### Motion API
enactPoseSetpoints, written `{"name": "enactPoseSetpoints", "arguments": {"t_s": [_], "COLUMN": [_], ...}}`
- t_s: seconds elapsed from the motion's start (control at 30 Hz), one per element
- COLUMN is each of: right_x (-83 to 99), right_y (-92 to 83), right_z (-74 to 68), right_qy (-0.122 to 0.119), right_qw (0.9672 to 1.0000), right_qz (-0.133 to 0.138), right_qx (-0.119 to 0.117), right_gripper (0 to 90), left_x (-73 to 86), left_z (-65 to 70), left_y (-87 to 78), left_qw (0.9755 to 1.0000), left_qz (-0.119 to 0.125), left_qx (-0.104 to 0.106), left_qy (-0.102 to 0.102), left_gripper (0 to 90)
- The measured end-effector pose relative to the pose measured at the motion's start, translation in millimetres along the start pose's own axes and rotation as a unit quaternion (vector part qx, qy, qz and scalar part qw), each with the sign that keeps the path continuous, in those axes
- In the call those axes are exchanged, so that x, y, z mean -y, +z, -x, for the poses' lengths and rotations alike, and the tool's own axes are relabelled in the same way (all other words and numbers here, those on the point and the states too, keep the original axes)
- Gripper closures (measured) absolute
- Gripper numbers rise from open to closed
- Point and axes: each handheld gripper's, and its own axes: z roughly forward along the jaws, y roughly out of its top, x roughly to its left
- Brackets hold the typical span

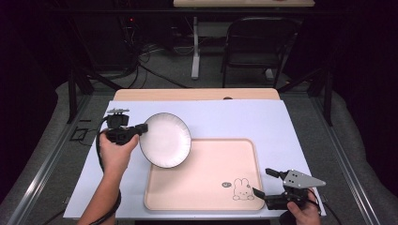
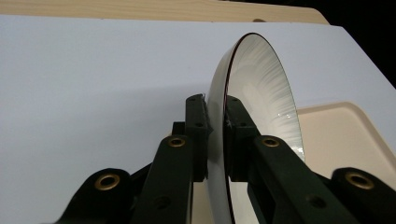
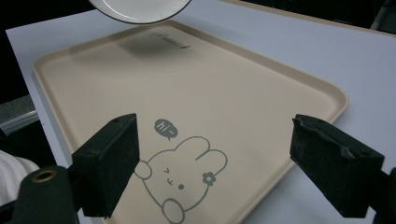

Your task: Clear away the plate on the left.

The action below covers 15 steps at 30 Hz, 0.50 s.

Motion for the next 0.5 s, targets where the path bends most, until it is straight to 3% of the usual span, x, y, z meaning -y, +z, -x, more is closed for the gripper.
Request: {"name": "enactPoseSetpoints", "arguments": {"t_s": [0.5], "right_x": [0.2], "right_y": [-0.3], "right_z": [0.0], "right_qy": [-0.001], "right_qw": [1.0000], "right_qz": [0.001], "right_qx": [0.000], "right_gripper": [15.2], "left_x": [-9.1], "left_z": [49.1], "left_y": [29.9], "left_qw": [0.9982], "left_qz": [-0.016], "left_qx": [0.044], "left_qy": [0.037], "left_gripper": [82.0]}}
